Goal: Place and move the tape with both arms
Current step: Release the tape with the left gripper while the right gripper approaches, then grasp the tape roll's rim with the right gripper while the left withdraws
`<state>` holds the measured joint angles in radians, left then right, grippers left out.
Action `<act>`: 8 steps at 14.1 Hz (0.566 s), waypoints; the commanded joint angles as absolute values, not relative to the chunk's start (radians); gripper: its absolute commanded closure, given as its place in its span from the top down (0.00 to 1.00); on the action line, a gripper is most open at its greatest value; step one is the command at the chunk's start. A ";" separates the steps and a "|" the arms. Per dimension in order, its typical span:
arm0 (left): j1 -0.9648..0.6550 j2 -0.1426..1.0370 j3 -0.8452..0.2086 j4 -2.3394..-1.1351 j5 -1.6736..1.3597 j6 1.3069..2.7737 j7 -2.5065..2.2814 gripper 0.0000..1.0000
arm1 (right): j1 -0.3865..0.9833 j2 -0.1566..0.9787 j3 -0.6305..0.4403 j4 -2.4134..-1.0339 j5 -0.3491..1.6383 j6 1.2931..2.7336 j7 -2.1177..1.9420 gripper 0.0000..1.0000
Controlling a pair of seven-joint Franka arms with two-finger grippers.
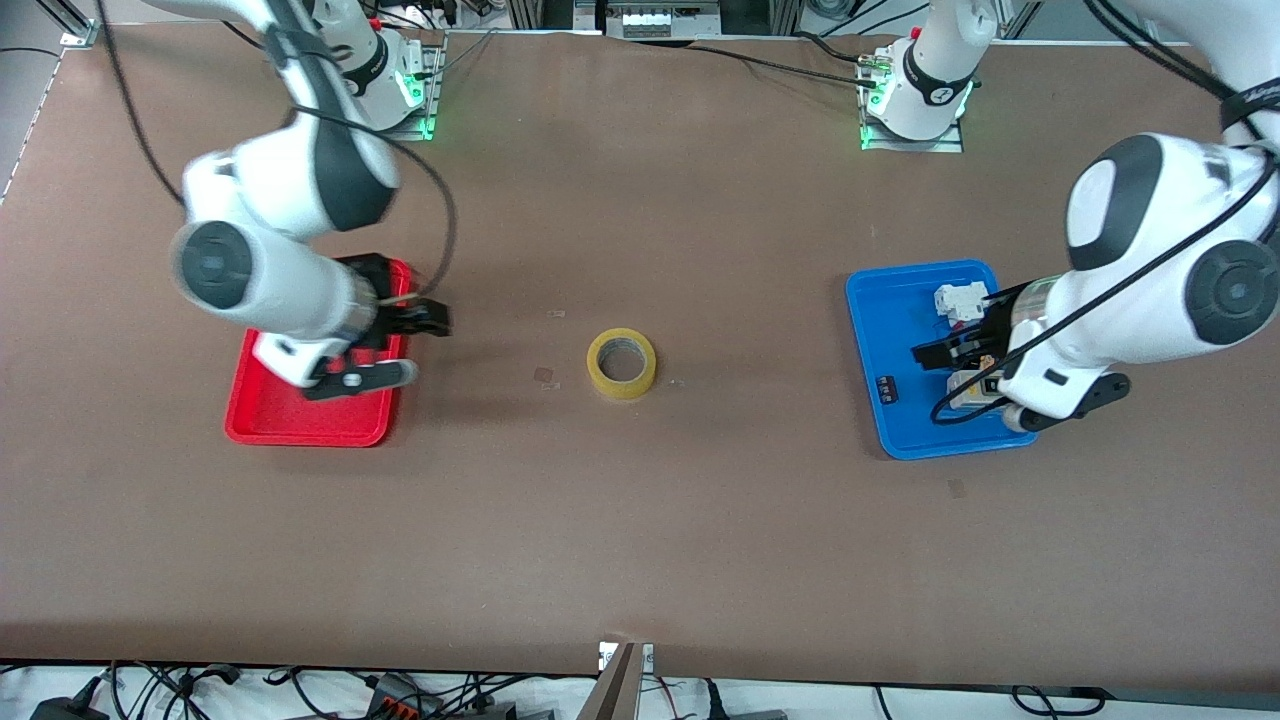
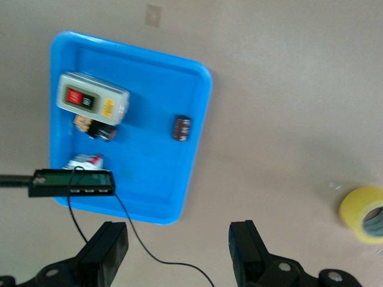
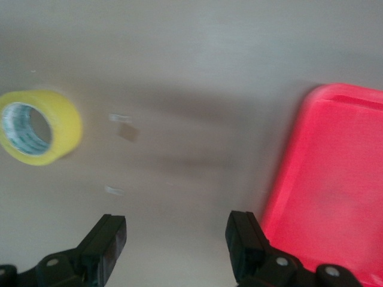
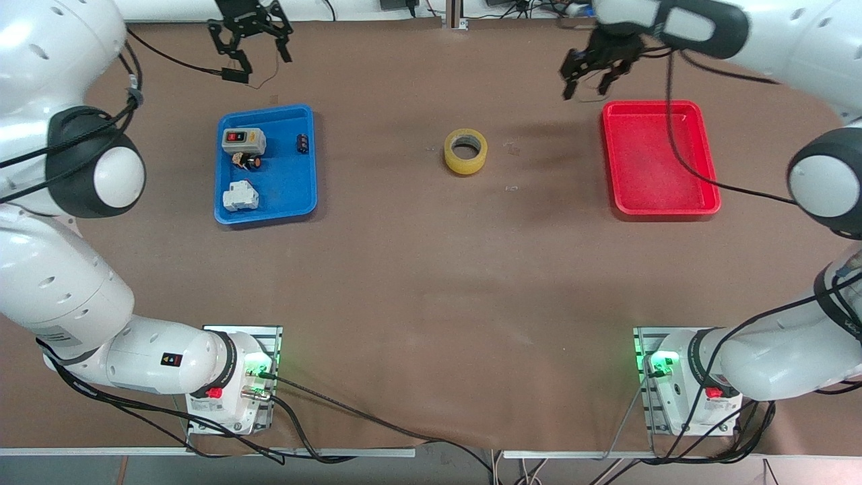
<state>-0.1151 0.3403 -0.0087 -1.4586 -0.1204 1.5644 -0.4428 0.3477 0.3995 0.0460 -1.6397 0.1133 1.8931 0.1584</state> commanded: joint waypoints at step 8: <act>0.043 -0.004 -0.023 -1.643 0.063 1.563 0.187 1.00 | 0.629 0.690 0.029 -1.536 0.094 2.152 0.423 1.00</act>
<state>0.0182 0.0499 -0.0085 -1.6165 0.0315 1.5491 0.0991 0.6204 0.6510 0.0435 -1.5686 0.1085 2.1511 0.4026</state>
